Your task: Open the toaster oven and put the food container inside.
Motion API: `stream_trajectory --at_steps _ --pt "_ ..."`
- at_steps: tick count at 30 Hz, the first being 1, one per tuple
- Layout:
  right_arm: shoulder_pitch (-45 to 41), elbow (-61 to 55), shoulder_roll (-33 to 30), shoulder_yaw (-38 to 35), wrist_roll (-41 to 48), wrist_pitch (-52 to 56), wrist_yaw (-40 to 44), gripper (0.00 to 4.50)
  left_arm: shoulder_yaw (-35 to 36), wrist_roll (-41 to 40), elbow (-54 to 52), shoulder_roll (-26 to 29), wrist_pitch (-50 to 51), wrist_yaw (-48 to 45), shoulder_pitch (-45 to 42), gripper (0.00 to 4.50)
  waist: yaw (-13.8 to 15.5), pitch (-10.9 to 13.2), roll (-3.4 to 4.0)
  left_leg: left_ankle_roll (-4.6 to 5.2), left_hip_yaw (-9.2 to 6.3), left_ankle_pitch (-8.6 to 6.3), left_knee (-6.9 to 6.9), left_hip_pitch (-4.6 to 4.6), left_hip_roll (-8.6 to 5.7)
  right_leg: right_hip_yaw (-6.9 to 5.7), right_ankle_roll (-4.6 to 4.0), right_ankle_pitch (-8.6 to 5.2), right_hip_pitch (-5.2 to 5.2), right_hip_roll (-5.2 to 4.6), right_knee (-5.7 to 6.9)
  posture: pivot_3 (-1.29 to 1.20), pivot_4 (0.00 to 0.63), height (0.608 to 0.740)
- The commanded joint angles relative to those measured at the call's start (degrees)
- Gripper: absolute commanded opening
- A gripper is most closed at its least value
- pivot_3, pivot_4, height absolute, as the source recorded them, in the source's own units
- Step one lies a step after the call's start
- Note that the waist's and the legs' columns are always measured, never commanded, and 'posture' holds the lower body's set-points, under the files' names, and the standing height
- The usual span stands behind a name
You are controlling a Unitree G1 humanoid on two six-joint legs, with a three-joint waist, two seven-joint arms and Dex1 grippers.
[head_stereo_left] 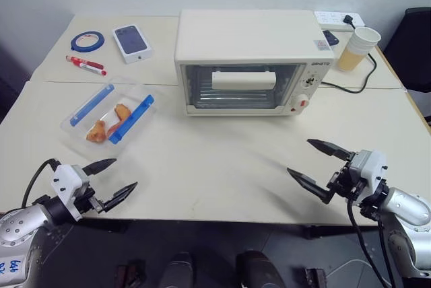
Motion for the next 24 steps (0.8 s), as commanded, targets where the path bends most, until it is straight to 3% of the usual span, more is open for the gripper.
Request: stream_trajectory --at_steps 1,7,14,18,24 --pt "-1.07 -0.25 0.23 0.13 0.35 -0.54 0.57 4.5 1.13 -1.5 -3.64 1.2 2.03 -0.32 1.15 4.4 -0.01 0.0 0.0 0.0 0.0 0.0 0.0 0.0 0.0 0.0 0.0 0.0 0.0 0.0 0.0 0.0 0.15 0.74" --pt "-0.97 -0.16 -0.03 -1.85 1.88 0.64 0.46 4.5 -0.92 -10.43 -12.6 6.89 16.02 -4.66 -0.25 4.4 0.01 0.01 -0.01 0.0 -0.02 0.0 0.01 -0.01 0.02 0.0 0.0 0.0 0.0 0.0 0.02 0.0 0.15 0.74" --pt "1.5 2.71 -0.4 -6.24 2.79 1.38 0.08 4.5 -3.86 -18.55 -17.8 4.35 22.4 2.79 -18.55 4.4 1.32 -0.02 0.02 0.02 -0.09 0.0 0.12 -0.06 -0.04 -0.07 0.01 0.01 0.08 -0.02 -0.01 0.0 0.15 0.74" --pt "-2.65 2.42 0.26 -4.23 3.77 3.66 -0.79 4.5 -3.32 -20.48 -15.85 4.43 25.76 2.92 -20.18 4.4 -0.32 -0.04 0.05 0.02 0.2 -0.01 0.02 0.03 0.03 -0.08 0.03 0.02 -0.02 0.11 0.03 0.0 0.15 0.74" --pt "-16.0 -0.61 0.41 0.97 8.2 17.06 -5.83 4.5 -0.22 -20.09 -10.79 4.8 26.34 1.05 -17.98 4.4 -1.16 -0.02 0.08 0.01 0.24 0.0 0.06 0.1 0.08 -0.02 0.02 0.02 -0.07 0.14 0.16 0.0 0.15 0.74"
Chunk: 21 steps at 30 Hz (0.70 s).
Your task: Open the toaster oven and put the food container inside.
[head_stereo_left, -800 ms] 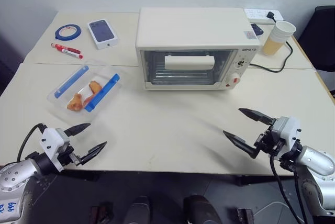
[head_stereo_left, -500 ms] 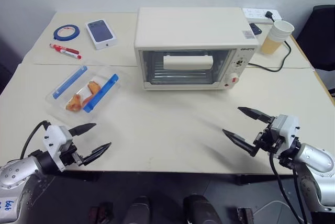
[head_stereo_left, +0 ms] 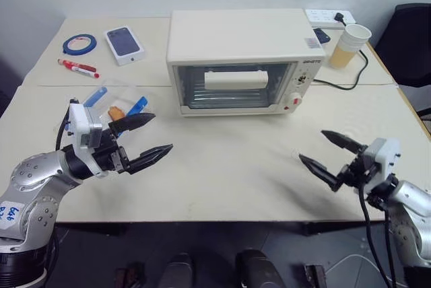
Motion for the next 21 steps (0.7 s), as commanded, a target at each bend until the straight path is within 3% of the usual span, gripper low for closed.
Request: stream_trajectory --at_steps 1,9,21 --pt "-7.59 -3.47 0.06 2.51 4.24 8.84 -3.37 4.5 2.95 -0.07 1.96 0.6 -0.61 -1.16 1.29 4.4 0.09 0.0 0.0 0.0 -0.02 0.0 0.0 0.0 0.0 0.01 0.0 0.0 -0.01 -0.01 0.0 0.0 0.15 0.74" --pt "-24.27 3.54 2.12 7.99 0.67 17.49 -8.77 4.5 3.11 -0.98 0.6 -1.49 0.25 1.16 2.11 4.4 1.18 0.01 -0.02 -0.02 -0.32 -0.01 0.04 -0.26 -0.11 -0.02 0.0 0.0 -0.07 -0.19 -0.19 0.0 0.15 0.74" --pt "-27.8 4.19 4.69 11.2 -1.5 15.13 -3.95 4.5 3.22 -0.54 -0.65 -2.68 0.65 2.45 3.26 4.4 0.79 0.01 -0.01 -0.02 -0.27 -0.01 0.0 -0.25 -0.08 -0.03 0.0 0.0 -0.11 -0.14 -0.13 0.0 0.15 0.74"
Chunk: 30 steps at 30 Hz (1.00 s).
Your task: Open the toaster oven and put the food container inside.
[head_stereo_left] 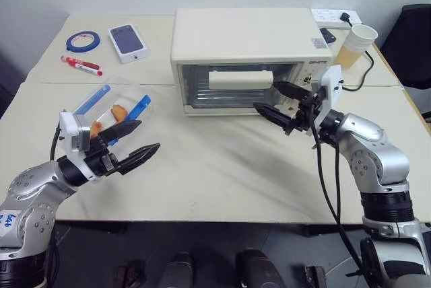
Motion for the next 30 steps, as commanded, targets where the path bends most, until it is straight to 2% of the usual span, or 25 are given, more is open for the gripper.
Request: stream_trajectory --at_steps 1,8,11,15,21,26,30 --pt "-0.28 -2.82 0.14 0.24 -1.0 -4.09 2.99 4.5 1.18 -0.55 -1.11 0.29 -0.03 -0.07 0.4 4.4 0.08 0.0 0.0 0.0 0.0 0.0 0.01 0.0 0.0 0.01 0.0 0.0 0.0 0.0 0.0 0.0 0.15 0.74" --pt "7.33 -6.02 -3.28 1.91 -4.13 -10.03 10.28 4.5 1.96 -0.94 2.69 0.9 0.82 -0.71 -1.22 4.4 0.29 0.0 0.0 0.0 -0.03 0.0 -0.02 -0.01 -0.01 0.0 0.0 0.0 0.01 -0.02 -0.03 0.0 0.15 0.74" --pt "9.94 -6.19 -4.06 2.07 -5.91 -13.99 12.67 4.5 1.94 -0.78 5.16 0.9 0.56 -0.72 -3.95 3.93 0.28 0.0 0.0 0.0 -0.01 0.0 0.03 -0.01 -0.02 -0.01 0.0 0.0 0.02 -0.01 -0.02 0.0 0.15 0.74" --pt "11.54 -5.7 -3.92 2.14 -7.55 -16.76 13.68 4.5 0.4 0.98 9.85 -0.04 -0.62 -0.08 -10.01 2.92 0.18 0.0 0.0 0.0 -0.01 0.0 0.06 0.01 -0.01 -0.03 0.0 0.0 0.02 0.02 0.02 0.0 0.15 0.74" --pt "11.5 -4.48 -3.6 2.12 -9.14 -19.83 14.14 4.5 -8.84 10.44 21.21 -3.37 -8.26 -2.12 -23.78 1.39 0.29 0.0 -0.01 0.0 0.09 0.0 0.07 0.02 -0.04 -0.27 0.01 0.0 0.01 0.05 0.03 0.0 0.15 0.74" --pt "11.37 -4.44 -3.54 2.33 -9.74 -20.23 13.8 4.5 -13.91 14.92 30.43 -8.61 -14.0 -4.86 -32.62 0.06 0.26 0.01 -0.03 0.0 0.16 0.0 0.11 0.0 -0.06 -0.34 0.03 0.01 -0.03 0.06 0.06 0.0 0.15 0.74" --pt "11.86 -5.3 -3.51 2.27 -9.85 -19.85 13.08 4.5 -16.07 15.77 33.88 -11.58 -15.64 -8.2 -35.6 0.03 0.09 0.01 -0.03 0.0 0.21 0.0 0.12 0.0 -0.05 -0.3 0.03 0.01 -0.07 0.08 0.11 0.0 0.15 0.74"
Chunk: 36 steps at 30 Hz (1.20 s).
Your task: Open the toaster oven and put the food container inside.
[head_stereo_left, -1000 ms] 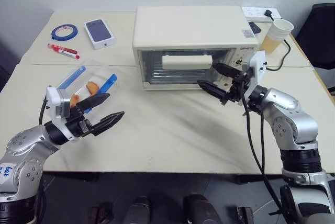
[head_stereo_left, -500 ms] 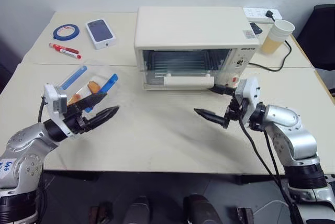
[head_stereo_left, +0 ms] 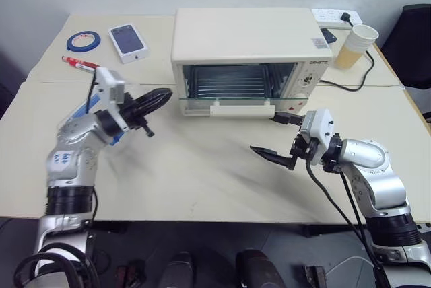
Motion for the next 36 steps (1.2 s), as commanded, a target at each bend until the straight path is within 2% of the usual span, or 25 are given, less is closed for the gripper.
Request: stream_trajectory --at_steps 1,5,11,16,20,23,26,28,33,36 --pt "0.36 -2.69 -0.27 -0.84 0.28 -0.31 -0.66 4.5 -1.26 0.34 0.85 -1.01 -2.06 -4.43 -1.4 0.03 -0.08 0.0 0.0 0.0 0.02 0.0 0.01 0.01 0.0 0.02 0.0 0.0 -0.01 0.0 0.04 0.0 0.15 0.74" --pt "4.05 -5.0 -1.22 -2.61 0.46 0.12 -1.8 4.5 -2.47 -0.23 -0.02 -0.64 -0.3 -8.86 -0.36 0.03 0.09 0.0 0.0 0.0 0.03 0.0 0.05 0.0 0.0 0.04 0.0 0.0 -0.08 -0.02 0.34 0.0 0.15 0.74" --pt "23.92 -9.29 -4.12 -13.43 1.08 -3.42 -1.56 4.5 -6.02 4.37 -0.94 2.56 -2.36 -13.82 3.39 0.03 1.06 0.0 0.0 0.03 -0.06 -0.02 0.02 -0.03 -0.04 0.03 0.0 0.0 0.03 -0.06 0.22 0.0 0.15 0.74" --pt "31.76 -8.31 -4.58 -21.03 1.11 -6.44 -2.89 4.5 -7.81 7.38 -2.77 2.35 -2.96 -11.97 6.29 0.03 1.36 0.01 -0.02 0.14 0.11 0.01 0.16 0.08 -0.07 0.17 0.08 0.04 0.1 -0.04 0.12 0.0 0.15 0.74" --pt "30.65 -7.55 -5.02 -22.74 1.4 -7.79 -3.03 4.5 -9.53 10.71 -5.01 1.68 -2.58 -8.04 9.06 0.03 1.32 0.01 -0.02 0.14 0.14 0.03 0.13 0.19 -0.04 0.26 0.11 0.05 0.15 -0.02 0.16 0.0 0.15 0.74" --pt "26.57 -7.25 -5.64 -20.83 2.05 -7.3 -2.45 4.5 -10.87 14.1 -6.4 1.98 -2.59 -5.42 11.1 0.03 1.34 0.01 -0.02 0.14 0.14 0.03 0.13 0.17 -0.02 0.26 0.11 0.06 0.13 0.0 0.15 0.0 0.15 0.74" --pt "21.99 -7.08 -5.44 -18.18 2.09 -6.65 -2.24 4.5 -10.07 14.07 -8.26 1.7 -1.55 -3.59 12.85 0.03 1.53 0.0 -0.01 0.14 0.13 0.03 0.14 0.17 -0.02 0.24 0.1 0.06 0.12 -0.02 0.16 0.0 0.15 0.74" --pt "18.95 -7.06 -4.72 -16.22 2.83 -5.82 -2.12 4.5 -8.13 11.3 -11.68 1.38 -0.28 -3.34 15.12 0.03 1.54 0.0 -0.01 0.14 0.12 0.03 0.13 0.16 -0.02 0.25 0.1 0.06 0.13 -0.04 0.15 0.0 0.15 0.74" --pt "13.25 -6.4 -3.58 -10.8 1.22 -8.74 -0.81 4.5 0.79 0.9 -22.24 2.43 5.27 -2.2 20.99 1.06 1.47 0.01 -0.02 0.13 0.06 0.03 0.06 0.06 0.02 0.28 0.1 0.05 0.05 -0.06 0.06 0.0 0.15 0.74" --pt "9.03 -4.68 -1.2 -6.17 -1.46 -13.92 -0.03 4.5 11.23 -5.35 -30.21 6.14 10.23 -0.3 29.08 1.79 0.97 0.01 -0.01 0.12 0.03 0.03 0.03 0.05 0.05 0.32 0.1 0.06 0.05 -0.06 -0.01 0.0 0.15 0.74"
